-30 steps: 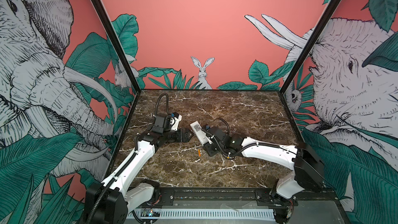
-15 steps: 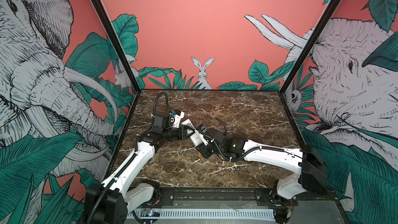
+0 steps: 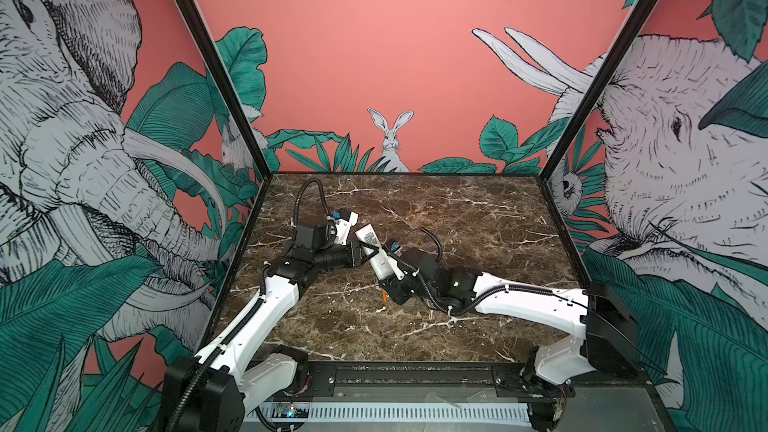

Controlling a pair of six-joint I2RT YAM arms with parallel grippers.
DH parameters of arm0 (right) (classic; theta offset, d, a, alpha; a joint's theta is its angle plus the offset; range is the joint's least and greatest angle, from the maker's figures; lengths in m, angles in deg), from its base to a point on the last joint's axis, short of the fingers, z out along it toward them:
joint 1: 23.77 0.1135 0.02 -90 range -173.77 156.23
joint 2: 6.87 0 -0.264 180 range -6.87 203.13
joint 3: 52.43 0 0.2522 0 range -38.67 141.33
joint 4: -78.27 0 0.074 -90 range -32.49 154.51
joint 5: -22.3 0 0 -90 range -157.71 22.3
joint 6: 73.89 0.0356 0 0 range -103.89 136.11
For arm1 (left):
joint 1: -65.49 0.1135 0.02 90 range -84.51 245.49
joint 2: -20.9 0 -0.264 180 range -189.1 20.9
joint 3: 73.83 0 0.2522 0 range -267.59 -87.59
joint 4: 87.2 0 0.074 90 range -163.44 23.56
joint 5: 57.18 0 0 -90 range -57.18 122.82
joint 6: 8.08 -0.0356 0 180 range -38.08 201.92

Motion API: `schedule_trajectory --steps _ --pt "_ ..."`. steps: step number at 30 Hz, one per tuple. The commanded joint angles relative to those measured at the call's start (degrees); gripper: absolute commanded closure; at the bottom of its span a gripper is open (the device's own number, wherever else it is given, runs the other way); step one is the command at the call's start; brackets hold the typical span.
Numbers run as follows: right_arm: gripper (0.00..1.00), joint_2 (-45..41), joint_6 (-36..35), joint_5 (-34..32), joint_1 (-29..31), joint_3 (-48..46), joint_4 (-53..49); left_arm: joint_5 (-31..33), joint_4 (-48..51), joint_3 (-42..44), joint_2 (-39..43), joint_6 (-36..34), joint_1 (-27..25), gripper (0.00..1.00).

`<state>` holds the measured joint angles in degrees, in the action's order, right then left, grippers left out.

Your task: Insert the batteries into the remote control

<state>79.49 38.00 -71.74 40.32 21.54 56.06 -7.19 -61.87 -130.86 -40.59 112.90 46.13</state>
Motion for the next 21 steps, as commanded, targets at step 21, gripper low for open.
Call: schedule_trajectory --steps 21 --pt "0.10 10.6 34.2 23.7 -14.4 -1.5 24.2 17.3 -30.6 21.4 13.6 3.3 -0.1 1.00"
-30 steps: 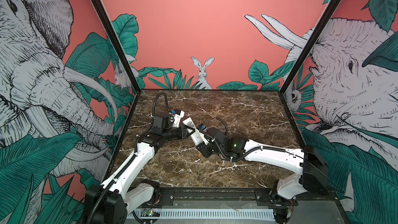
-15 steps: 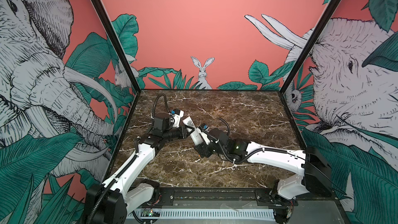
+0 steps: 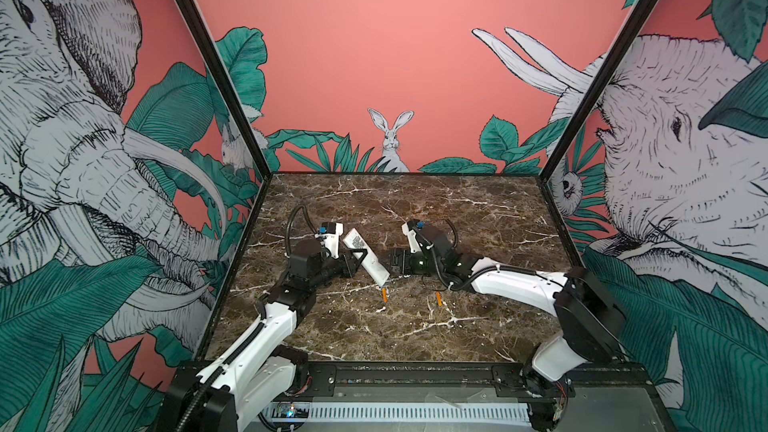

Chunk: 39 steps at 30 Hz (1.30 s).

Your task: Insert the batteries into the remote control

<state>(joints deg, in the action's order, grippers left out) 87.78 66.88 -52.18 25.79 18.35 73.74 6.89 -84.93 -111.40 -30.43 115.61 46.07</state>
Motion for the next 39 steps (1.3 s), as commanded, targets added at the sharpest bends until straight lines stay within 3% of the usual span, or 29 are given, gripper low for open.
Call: schedule_trajectory --steps 1,9,20,27,31,39 --pt "0.09 3.3 5.9 4.6 0.2 2.2 7.3 4.0 -8.0 2.8 4.7 0.6 0.0 1.00" --pt "0.10 7.1 7.6 6.4 1.4 5.0 9.9 7.0 -5.1 4.6 10.2 -0.7 0.0 1.00" --pt "0.09 9.2 9.8 6.7 2.6 5.2 12.9 7.7 -5.5 4.8 10.8 -0.1 0.0 1.00" --pt "0.10 12.9 8.6 2.6 4.2 9.2 1.7 7.7 -6.3 4.7 13.1 0.2 0.0 1.00" --pt "0.10 17.1 4.3 -2.5 5.5 14.5 -10.7 7.5 -6.5 4.9 14.3 -1.1 0.0 1.00" --pt "0.11 20.9 -1.0 -8.4 6.1 20.9 -21.2 8.7 -6.6 4.8 14.5 -5.1 0.0 1.00"
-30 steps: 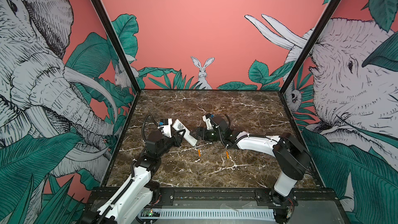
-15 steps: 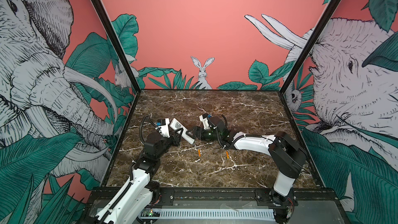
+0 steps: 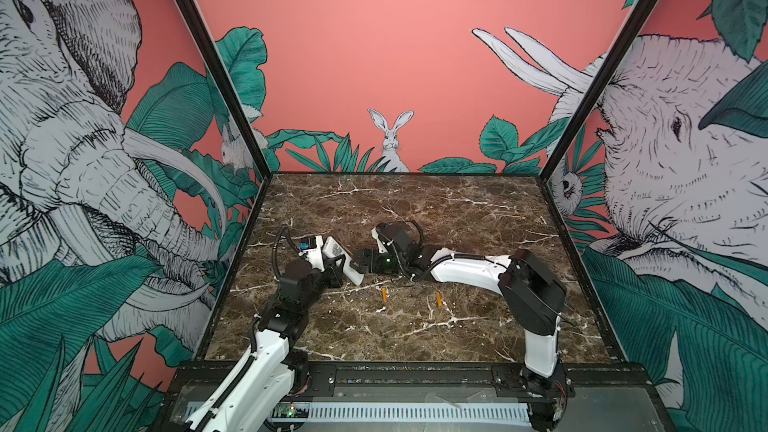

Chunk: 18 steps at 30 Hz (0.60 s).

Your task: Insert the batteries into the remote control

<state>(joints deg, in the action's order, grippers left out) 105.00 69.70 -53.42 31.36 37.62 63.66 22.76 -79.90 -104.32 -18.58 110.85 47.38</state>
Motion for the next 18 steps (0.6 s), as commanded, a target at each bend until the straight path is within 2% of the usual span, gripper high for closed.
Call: schedule_trajectory --steps 1,8,15,18 --pt "0.11 3.9 -5.1 -8.2 0.6 2.9 -13.3 -6.1 -11.3 -2.5 2.6 -1.3 -1.3 1.00" --pt "0.11 4.1 -12.0 -12.8 0.6 8.1 -22.7 0.0 -12.2 -2.4 0.7 -6.4 -1.5 1.00" --pt "0.11 2.9 -12.8 -11.9 -1.0 6.3 -21.8 9.9 -13.2 -2.8 -1.8 -10.3 -4.9 1.00" --pt "0.11 2.1 -12.9 -11.4 -1.8 4.8 -20.9 12.0 -14.5 -2.9 -3.7 -10.6 -6.0 1.00"
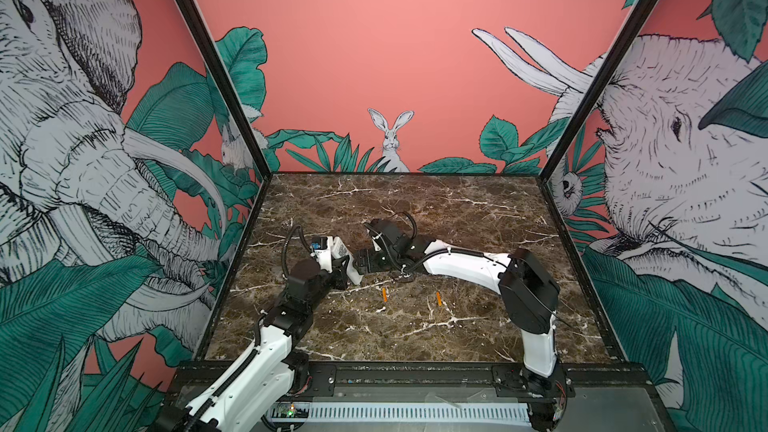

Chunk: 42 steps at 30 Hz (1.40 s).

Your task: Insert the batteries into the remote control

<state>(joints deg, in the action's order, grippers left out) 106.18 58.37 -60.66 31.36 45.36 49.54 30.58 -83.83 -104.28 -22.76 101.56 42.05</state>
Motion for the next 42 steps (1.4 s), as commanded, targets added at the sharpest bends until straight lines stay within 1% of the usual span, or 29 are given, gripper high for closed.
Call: schedule_trajectory --steps 1,10,18,22,24,26,30,34,37,42 --pt "0.11 0.6 -1.7 -4.0 -2.0 -3.4 -6.4 4.2 -11.4 -2.8 -0.4 -1.2 -0.7 1.00" --pt "0.11 -1.7 -2.9 -2.5 -4.2 -6.9 -3.8 4.9 -15.7 -3.3 -5.7 0.0 -1.1 1.00" --pt "0.11 -1.1 -4.0 -1.1 -5.6 -7.3 -2.3 4.9 -15.7 -4.4 -8.0 -1.0 -1.1 1.00" --pt "0.12 -2.8 -6.8 -1.9 -5.8 -7.4 -4.3 8.7 -7.3 -8.5 -5.2 -5.6 -1.1 1.00" --pt "0.12 -3.9 -8.0 -2.3 -5.8 -8.1 -5.6 10.8 -2.9 -11.1 -4.2 -6.2 -1.1 1.00" --pt "0.13 -5.1 -8.6 -2.2 -5.6 -9.3 -6.2 11.4 1.9 -14.1 -3.4 -6.1 -1.0 1.00" --pt "0.15 -6.8 -10.1 -3.7 -3.1 -11.7 -8.7 9.8 10.4 -19.2 -2.1 -5.3 -1.0 1.00" --pt "0.20 -7.1 -10.4 -4.4 0.2 -12.3 -9.4 5.2 16.1 -22.5 -0.8 -5.6 -0.9 1.00" --pt "0.25 -6.2 -9.8 -4.8 2.5 -12.2 -9.3 3.6 19.6 -24.0 0.8 -4.5 -0.7 1.00" --pt "0.34 -3.7 -8.7 -5.8 5.1 -10.0 -10.3 2.6 23.1 -26.1 4.2 -4.1 0.1 1.00"
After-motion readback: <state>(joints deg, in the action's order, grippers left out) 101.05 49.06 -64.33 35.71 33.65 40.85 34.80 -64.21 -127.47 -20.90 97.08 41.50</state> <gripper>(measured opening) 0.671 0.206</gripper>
